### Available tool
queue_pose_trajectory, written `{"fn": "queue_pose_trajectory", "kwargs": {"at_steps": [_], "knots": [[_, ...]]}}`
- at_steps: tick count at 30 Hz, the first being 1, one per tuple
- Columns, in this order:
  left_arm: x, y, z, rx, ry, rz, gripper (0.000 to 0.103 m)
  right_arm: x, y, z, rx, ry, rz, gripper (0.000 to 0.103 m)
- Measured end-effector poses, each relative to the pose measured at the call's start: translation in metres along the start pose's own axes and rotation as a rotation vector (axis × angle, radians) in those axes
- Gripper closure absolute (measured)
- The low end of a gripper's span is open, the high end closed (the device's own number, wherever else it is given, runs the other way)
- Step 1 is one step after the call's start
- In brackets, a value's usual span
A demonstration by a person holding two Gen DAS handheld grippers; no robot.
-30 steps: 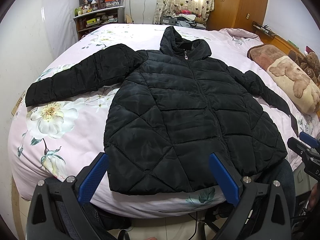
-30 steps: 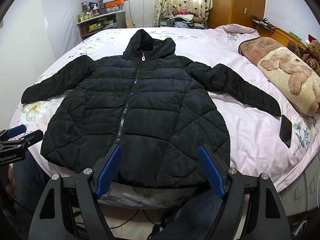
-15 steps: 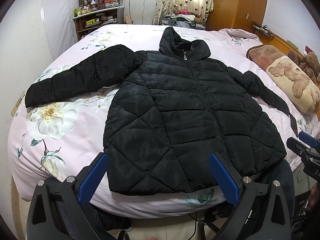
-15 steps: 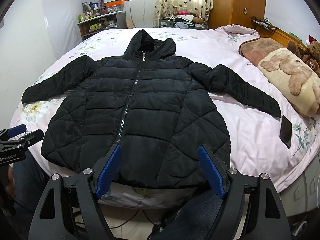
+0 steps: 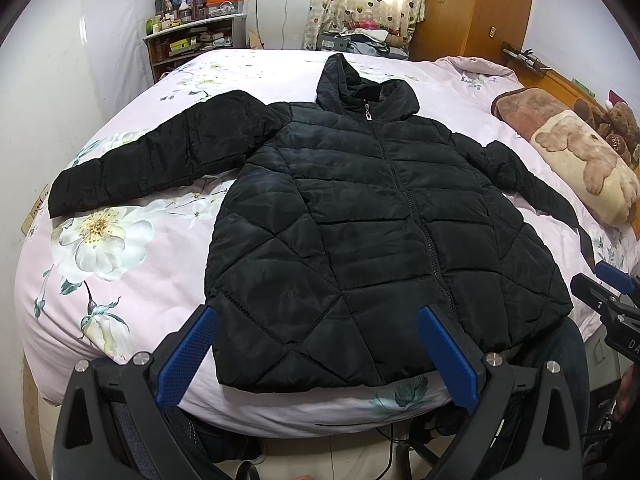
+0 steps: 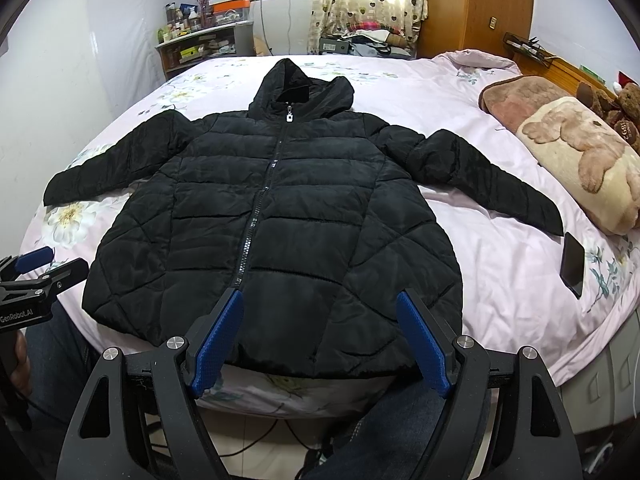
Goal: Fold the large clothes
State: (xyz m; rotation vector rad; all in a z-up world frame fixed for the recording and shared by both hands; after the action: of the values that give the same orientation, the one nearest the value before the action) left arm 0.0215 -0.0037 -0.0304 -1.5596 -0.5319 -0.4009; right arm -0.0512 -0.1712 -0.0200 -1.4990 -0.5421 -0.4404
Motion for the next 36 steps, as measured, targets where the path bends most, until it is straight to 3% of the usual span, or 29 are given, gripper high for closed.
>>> {"fn": "queue_pose_trajectory", "kwargs": {"at_steps": [18,28,36], "knots": [[-0.001,-0.001,-0.011,-0.009,0.014,0.013,0.002,-0.001,0.005,0.003,0.01,0.003,0.011,0.024],[0.005,0.016,0.006,-0.039,-0.022,0.02,0.002,0.004,0.015,0.003,0.026,0.009,0.021,0.024],[0.019,0.04,0.032,-0.004,-0.066,0.029,0.002,0.021,0.037,0.014,0.058,-0.021,0.011,0.024]]}}
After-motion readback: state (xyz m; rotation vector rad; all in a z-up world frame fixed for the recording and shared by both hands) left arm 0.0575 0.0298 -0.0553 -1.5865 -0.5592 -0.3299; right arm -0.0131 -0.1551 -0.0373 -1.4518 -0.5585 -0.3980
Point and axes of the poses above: each gripper's, at about its wrist camera, not at the fingertips, and y roughly the way its jaws point, z to its left, x to its top, the point moved 4 cm from there along y, roughly the way its jaws point, and after that the axes turned 3 degrees about z, right-handed, at the moved point
